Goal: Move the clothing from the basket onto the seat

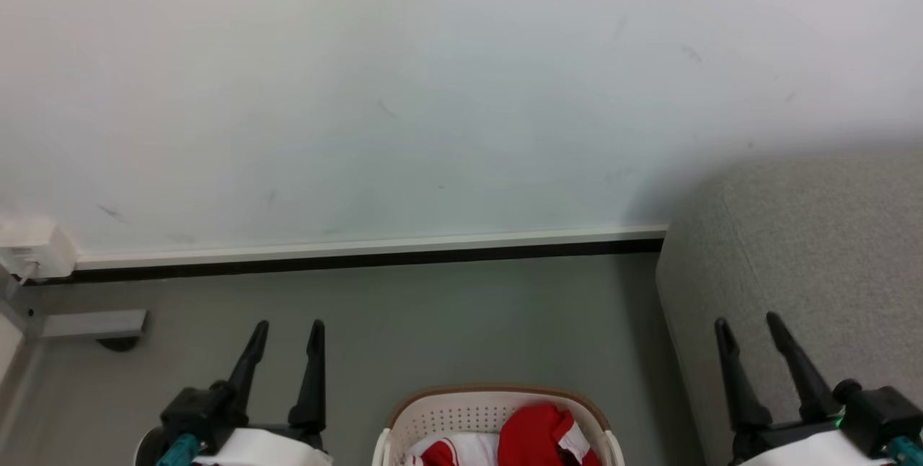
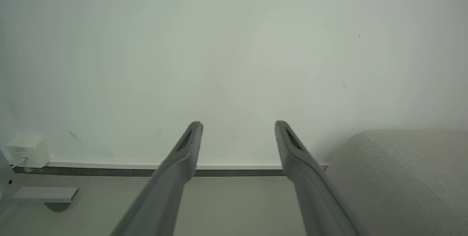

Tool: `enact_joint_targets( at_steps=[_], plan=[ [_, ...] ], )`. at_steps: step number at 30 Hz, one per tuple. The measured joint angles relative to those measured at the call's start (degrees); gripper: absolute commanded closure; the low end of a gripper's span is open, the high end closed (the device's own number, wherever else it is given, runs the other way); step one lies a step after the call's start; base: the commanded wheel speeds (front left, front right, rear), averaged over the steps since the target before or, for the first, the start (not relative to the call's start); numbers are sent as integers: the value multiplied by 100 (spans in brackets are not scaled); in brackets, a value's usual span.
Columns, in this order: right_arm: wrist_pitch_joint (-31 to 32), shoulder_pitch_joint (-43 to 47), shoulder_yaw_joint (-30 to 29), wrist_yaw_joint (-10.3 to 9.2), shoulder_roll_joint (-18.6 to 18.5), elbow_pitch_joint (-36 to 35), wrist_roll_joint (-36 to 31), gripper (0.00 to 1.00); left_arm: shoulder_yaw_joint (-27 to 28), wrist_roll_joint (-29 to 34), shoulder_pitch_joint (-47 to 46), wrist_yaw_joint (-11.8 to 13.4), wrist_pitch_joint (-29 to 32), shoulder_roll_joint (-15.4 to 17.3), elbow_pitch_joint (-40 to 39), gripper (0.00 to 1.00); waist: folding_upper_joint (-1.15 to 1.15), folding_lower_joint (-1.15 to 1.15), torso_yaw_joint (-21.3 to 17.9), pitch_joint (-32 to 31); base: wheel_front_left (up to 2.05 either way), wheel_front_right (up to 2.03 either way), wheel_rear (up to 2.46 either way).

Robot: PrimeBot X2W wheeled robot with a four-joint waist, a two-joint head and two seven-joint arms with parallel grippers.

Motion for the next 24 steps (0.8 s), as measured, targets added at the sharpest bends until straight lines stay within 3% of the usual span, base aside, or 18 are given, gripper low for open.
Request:
enact_joint_targets(
  at_steps=[14,24],
  plan=[
    [-2,-450,-323,0,-35,-693,-88,0,-425,-221,-706,-34,0,2,338,0,0,0,-461,768,0,0,0],
    [-2,-968,-492,0,83,-1057,-193,0,-753,-68,-1752,-125,0,5,2030,0,0,1,-858,1774,0,0,0]
  ],
)
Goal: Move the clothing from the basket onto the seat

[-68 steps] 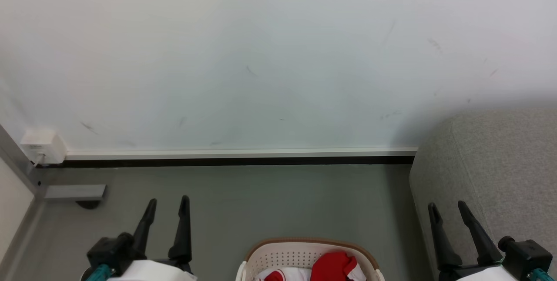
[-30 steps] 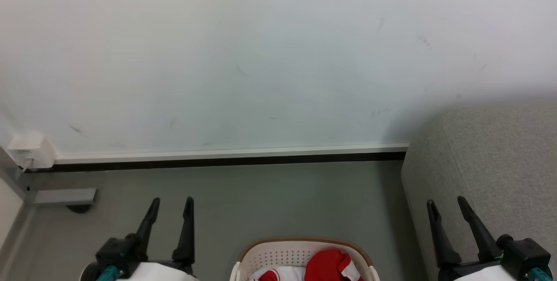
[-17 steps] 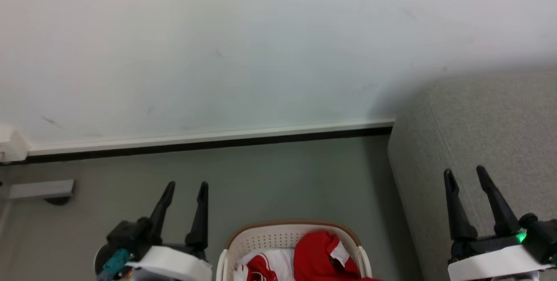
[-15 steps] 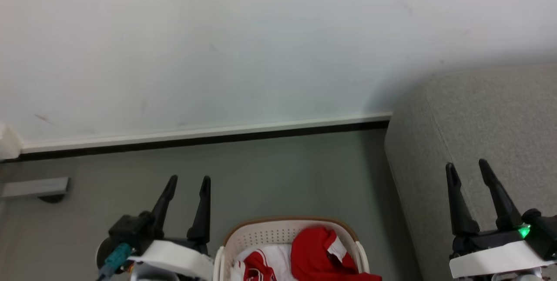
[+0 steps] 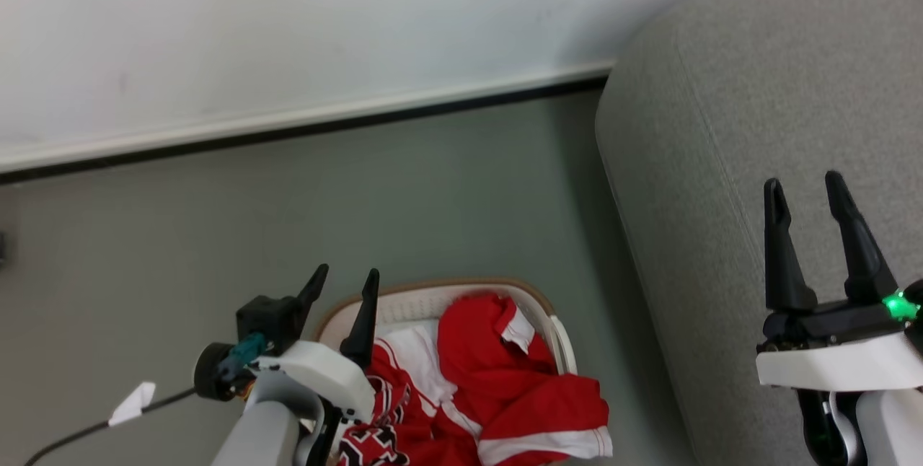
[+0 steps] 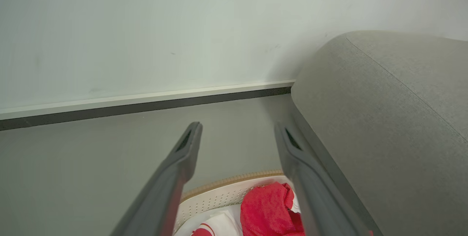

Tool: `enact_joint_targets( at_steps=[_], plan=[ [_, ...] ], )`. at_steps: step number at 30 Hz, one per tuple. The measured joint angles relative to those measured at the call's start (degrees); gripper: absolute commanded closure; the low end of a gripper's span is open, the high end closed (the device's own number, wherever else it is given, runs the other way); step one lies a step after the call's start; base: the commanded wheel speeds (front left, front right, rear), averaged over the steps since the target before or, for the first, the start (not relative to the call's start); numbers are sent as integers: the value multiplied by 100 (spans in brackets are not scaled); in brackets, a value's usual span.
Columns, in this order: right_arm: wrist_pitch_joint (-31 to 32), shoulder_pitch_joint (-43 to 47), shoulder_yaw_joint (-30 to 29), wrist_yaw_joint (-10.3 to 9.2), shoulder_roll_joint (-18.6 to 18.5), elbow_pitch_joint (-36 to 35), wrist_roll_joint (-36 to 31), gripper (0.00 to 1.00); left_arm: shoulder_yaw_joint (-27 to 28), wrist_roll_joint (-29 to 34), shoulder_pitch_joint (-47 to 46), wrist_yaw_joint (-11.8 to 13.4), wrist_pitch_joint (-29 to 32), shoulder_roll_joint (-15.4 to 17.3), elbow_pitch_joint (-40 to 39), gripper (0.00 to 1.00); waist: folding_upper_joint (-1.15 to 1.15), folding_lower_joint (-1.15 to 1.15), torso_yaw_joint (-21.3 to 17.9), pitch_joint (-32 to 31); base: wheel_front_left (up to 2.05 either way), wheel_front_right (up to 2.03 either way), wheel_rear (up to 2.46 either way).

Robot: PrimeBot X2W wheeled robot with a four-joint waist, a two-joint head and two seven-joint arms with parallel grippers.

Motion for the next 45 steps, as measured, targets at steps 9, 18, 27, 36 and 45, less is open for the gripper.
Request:
enact_joint_targets(
  at_steps=[9,18,27,36,45],
  plan=[
    [0,-430,-215,0,164,-248,23,0,-335,88,-1085,-126,439,29,1886,0,0,0,-320,912,0,0,0],
    [0,-798,-108,0,316,-356,27,0,-878,480,-1840,-162,1249,221,3267,0,0,1,-682,1687,0,0,0],
    [0,-1122,42,0,393,-394,155,0,-1279,832,-2317,-46,1930,531,3850,0,0,0,-1143,2319,0,0,0],
    [0,-1241,219,0,405,-404,610,0,-1670,1162,-2526,123,2780,831,3965,0,0,0,-1549,2825,0,0,0],
    [0,-1288,271,0,409,-393,732,0,-2015,1406,-2590,13,2949,969,3992,100,0,0,-1735,3004,0,0,0]
  ],
)
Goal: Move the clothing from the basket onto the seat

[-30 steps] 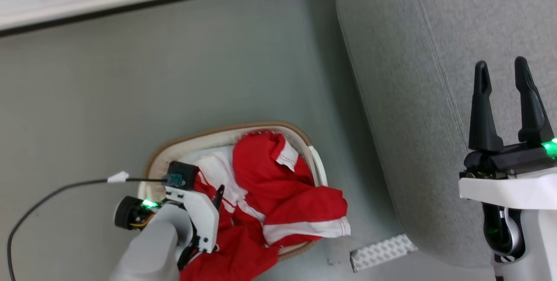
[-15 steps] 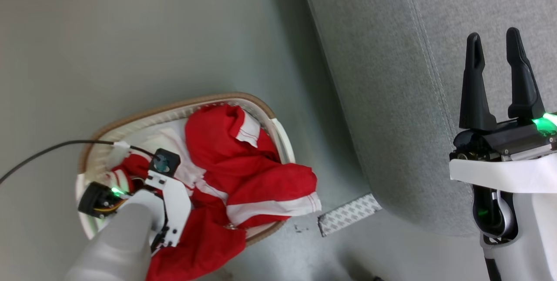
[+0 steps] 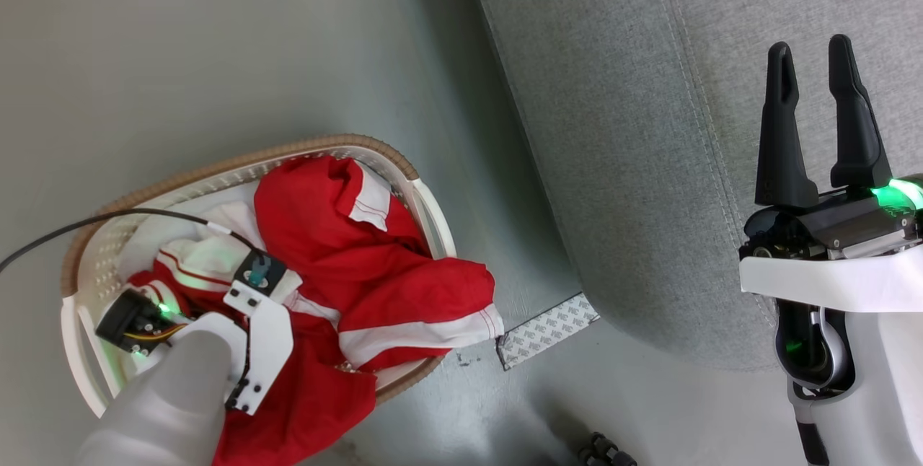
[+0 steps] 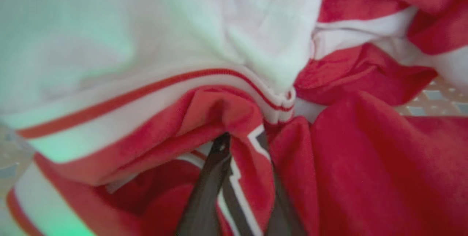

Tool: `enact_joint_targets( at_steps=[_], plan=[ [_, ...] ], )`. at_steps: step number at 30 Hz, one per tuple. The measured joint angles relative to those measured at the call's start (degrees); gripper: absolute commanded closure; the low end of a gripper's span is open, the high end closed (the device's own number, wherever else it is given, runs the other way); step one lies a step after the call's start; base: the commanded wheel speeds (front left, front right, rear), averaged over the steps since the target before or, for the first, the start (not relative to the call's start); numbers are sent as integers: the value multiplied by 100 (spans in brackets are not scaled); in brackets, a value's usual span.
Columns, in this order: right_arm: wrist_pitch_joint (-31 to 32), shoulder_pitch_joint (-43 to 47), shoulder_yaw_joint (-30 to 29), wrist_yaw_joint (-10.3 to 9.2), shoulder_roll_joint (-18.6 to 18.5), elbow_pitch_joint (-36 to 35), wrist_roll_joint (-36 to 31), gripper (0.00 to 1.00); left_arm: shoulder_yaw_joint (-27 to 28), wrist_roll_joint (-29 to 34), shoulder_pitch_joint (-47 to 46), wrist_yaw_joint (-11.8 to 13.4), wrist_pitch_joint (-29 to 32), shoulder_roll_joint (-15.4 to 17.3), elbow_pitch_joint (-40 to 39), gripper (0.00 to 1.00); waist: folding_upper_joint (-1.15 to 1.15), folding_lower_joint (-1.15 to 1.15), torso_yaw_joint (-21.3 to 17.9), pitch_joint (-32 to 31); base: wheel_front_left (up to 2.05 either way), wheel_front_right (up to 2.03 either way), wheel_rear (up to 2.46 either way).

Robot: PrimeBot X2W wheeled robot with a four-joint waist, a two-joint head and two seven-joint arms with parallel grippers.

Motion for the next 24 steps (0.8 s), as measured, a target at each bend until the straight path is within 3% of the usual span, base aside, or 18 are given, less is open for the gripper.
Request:
enact_joint_targets(
  at_steps=[12,24],
  plan=[
    [0,-56,-27,0,9,112,-137,0,83,-408,24,-149,-642,-297,11,100,0,0,224,-425,0,0,0],
    [0,282,-286,0,-18,421,-576,0,45,-909,547,-229,-1485,-882,-2,100,0,-1,773,-1649,0,0,0]
  ],
)
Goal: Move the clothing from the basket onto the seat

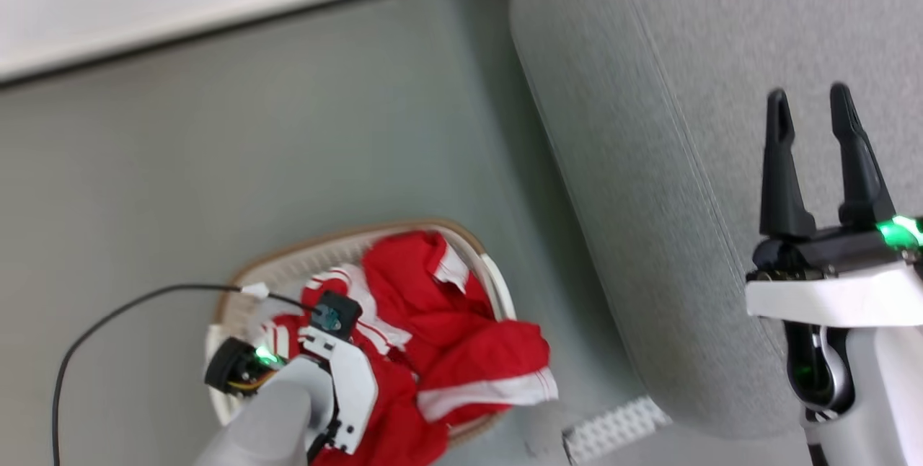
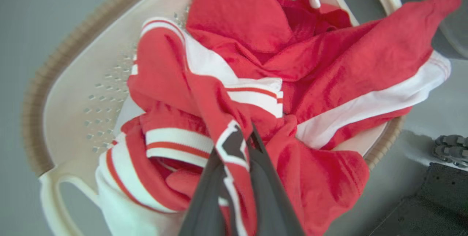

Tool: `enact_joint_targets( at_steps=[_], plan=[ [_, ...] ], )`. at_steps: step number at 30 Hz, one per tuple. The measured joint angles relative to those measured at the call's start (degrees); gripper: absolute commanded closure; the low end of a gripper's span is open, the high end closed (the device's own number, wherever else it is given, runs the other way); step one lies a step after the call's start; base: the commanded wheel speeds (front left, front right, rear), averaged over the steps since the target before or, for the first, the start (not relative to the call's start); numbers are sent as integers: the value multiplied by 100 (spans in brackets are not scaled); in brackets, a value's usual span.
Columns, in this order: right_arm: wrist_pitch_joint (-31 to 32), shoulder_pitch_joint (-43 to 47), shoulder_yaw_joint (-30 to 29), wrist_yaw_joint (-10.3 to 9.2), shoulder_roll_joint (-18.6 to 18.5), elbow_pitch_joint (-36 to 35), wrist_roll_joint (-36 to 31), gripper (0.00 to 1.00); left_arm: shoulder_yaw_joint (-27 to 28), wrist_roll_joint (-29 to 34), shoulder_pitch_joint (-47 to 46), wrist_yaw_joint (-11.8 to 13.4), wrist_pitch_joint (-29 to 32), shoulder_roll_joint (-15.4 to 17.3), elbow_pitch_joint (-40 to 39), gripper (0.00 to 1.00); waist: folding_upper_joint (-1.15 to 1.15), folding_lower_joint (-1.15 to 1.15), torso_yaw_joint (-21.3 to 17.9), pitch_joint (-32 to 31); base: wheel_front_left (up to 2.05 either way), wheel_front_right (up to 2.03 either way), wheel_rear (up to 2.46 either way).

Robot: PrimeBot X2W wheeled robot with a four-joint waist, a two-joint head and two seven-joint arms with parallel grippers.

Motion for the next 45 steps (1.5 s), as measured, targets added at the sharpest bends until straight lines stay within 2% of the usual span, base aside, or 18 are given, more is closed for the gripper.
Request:
enact_joint_targets(
  at_steps=[4,10,15,22,28,34,45],
  plan=[
    [0,209,-69,0,-138,98,-2,0,-69,-355,208,-8,-258,-56,-188,100,0,0,238,-514,0,0,0],
    [0,611,-136,0,-382,250,3,0,-653,-1337,685,-23,-352,-78,-1079,100,0,-1,631,-1276,0,0,0],
    [0,913,-211,0,-539,318,45,0,-867,-1783,761,-23,-597,-78,-1500,100,0,-2,1002,-1829,0,0,0],
    [0,1298,-190,0,-653,370,105,0,-760,-2218,753,-23,-1049,-78,-1974,100,0,-2,1473,-2511,0,0,0],
    [0,1551,-75,0,-684,416,183,0,-556,-2451,652,-22,-1154,33,-2652,100,0,-2,1741,-2974,0,0,0],
    [0,1690,70,0,-664,405,223,0,-375,-2575,455,88,-971,291,-3611,100,0,-1,1871,-3202,0,0,0],
    [0,1883,389,0,-626,383,315,0,-234,-2635,305,526,-290,662,-5292,100,0,0,1882,-3249,0,0,0]
  ],
)
